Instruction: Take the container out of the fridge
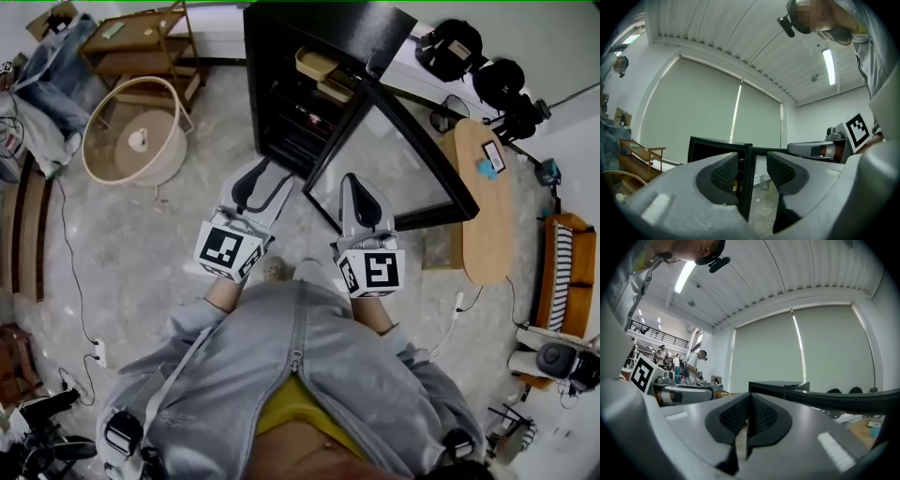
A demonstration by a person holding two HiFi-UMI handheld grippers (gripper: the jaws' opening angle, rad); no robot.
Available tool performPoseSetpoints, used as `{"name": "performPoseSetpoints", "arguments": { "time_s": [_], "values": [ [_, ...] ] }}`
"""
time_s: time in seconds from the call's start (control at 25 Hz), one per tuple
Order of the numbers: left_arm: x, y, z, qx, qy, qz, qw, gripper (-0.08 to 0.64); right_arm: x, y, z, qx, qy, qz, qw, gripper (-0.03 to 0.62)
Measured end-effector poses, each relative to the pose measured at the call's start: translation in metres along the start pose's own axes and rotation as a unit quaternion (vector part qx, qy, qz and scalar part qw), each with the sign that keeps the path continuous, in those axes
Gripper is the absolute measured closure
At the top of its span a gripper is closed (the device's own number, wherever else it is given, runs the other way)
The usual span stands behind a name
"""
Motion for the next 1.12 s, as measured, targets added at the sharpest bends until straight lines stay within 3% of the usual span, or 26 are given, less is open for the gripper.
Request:
{"name": "performPoseSetpoints", "arguments": {
  "time_s": [0.44, 1.12],
  "values": [
    [0.014, 0.045, -0.031, -0.008, 0.011, 0.003, 0.9999, 0.364, 0.007, 0.062, 0.026, -0.011, -0.011, 0.009, 1.000, 0.592],
    [0.043, 0.181, -0.112, -0.022, 0.020, -0.012, 0.9995, 0.319, 0.007, 0.206, 0.090, -0.045, -0.022, -0.015, 0.999, 0.592]
  ]
}}
Point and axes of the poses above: the fingertips, and each gripper's own axes: y forward along the fingers, z to its right, x out of its underside, the point moved 8 cm from there along -y, backward along the fingers, and after that the axes turned 15 degrees about y, right-handed, at the moved point
